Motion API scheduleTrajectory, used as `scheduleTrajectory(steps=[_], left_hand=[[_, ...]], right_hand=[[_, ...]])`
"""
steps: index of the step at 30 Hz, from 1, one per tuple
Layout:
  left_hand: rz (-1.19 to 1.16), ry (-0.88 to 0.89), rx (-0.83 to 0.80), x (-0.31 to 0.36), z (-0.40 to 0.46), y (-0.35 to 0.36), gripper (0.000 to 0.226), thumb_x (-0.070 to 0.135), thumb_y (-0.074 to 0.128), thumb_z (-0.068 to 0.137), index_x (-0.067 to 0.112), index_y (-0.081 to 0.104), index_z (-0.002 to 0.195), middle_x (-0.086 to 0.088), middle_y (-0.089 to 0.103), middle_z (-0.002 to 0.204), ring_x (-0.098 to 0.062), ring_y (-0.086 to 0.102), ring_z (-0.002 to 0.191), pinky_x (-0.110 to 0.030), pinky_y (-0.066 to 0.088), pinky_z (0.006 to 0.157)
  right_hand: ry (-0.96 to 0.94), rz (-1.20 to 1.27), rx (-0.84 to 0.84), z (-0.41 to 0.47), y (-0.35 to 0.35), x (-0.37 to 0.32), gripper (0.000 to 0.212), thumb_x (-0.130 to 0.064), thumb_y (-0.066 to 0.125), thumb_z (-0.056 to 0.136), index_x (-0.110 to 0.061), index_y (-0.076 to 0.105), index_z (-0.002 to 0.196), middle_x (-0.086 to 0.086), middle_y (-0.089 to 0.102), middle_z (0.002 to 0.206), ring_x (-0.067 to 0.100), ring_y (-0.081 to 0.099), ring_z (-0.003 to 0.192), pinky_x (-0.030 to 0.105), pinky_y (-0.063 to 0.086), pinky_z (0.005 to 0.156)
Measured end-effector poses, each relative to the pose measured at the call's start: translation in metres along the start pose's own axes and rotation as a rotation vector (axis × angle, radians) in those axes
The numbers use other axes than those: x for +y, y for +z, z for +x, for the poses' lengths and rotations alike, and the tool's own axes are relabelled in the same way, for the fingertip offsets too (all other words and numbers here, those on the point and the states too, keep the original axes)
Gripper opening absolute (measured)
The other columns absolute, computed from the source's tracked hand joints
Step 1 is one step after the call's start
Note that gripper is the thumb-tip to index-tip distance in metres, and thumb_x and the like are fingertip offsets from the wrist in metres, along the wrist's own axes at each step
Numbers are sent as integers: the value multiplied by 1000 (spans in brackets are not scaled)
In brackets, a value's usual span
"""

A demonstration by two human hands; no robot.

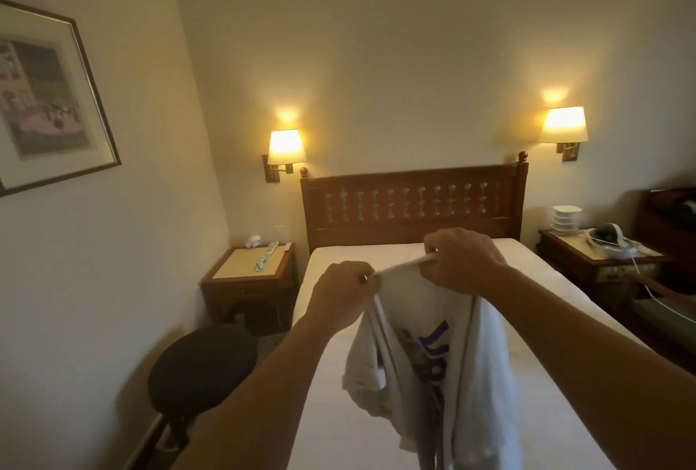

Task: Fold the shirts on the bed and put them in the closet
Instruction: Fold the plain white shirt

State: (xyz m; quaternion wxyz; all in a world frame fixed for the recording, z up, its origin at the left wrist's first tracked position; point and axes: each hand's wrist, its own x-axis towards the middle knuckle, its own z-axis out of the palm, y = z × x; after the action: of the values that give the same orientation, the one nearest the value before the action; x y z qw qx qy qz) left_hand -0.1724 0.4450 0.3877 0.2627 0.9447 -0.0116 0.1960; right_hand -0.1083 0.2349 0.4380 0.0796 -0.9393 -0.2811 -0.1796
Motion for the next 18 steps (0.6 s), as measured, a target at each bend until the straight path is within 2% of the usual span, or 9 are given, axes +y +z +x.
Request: scheduleTrajectory(steps=[3, 6, 8, 13, 16, 18], left_hand=[[-234, -80, 98, 9, 5, -6, 25, 22, 53, 104, 11, 75, 106, -2, 72, 98, -16, 64, 92, -30, 48, 80], [-362, -201, 164, 27, 14, -14, 20, 23, 52, 104, 19, 71, 107, 5, 67, 98, -6, 57, 89, -21, 41, 70], [-413, -230, 173, 30, 20, -21, 19, 23, 53, 102, 19, 72, 100, 3, 67, 93, -11, 59, 87, -24, 43, 69], [32, -138, 54, 6, 17, -32, 18, 30, 50, 104, 26, 65, 95, 4, 65, 89, -13, 62, 84, -35, 52, 80], [19, -212, 72, -9, 4, -30, 18, 27, 51, 104, 21, 67, 100, 0, 65, 93, -16, 61, 85, -37, 52, 81], [-23, -253, 101, -16, -4, -31, 18, 24, 50, 105, 18, 67, 102, -2, 64, 94, -16, 59, 86, -33, 48, 75]], right_hand=[[2, -108, 5, -2, 7, 8, 12, -32, 54, 91, -22, 61, 94, -8, 53, 82, 12, 58, 78, 33, 55, 74], [115, -30, 41, -6, 22, 14, 6, -23, 54, 93, -21, 59, 89, -4, 53, 84, 16, 58, 78, 34, 54, 72], [239, 54, 11, -14, 36, 23, 12, -21, 51, 93, -23, 56, 82, -3, 54, 83, 20, 60, 78, 36, 55, 73], [328, 82, -73, -44, 78, 52, 14, -26, 50, 98, -25, 55, 85, -2, 60, 86, 20, 63, 78, 39, 58, 77], [338, 169, -89, -54, 99, 49, 11, -26, 53, 99, -23, 57, 90, -1, 64, 88, 19, 62, 79, 36, 57, 77], [433, 376, -15, -54, 107, 46, 7, -21, 58, 96, -19, 65, 93, 2, 65, 88, 23, 61, 80, 32, 51, 71]])
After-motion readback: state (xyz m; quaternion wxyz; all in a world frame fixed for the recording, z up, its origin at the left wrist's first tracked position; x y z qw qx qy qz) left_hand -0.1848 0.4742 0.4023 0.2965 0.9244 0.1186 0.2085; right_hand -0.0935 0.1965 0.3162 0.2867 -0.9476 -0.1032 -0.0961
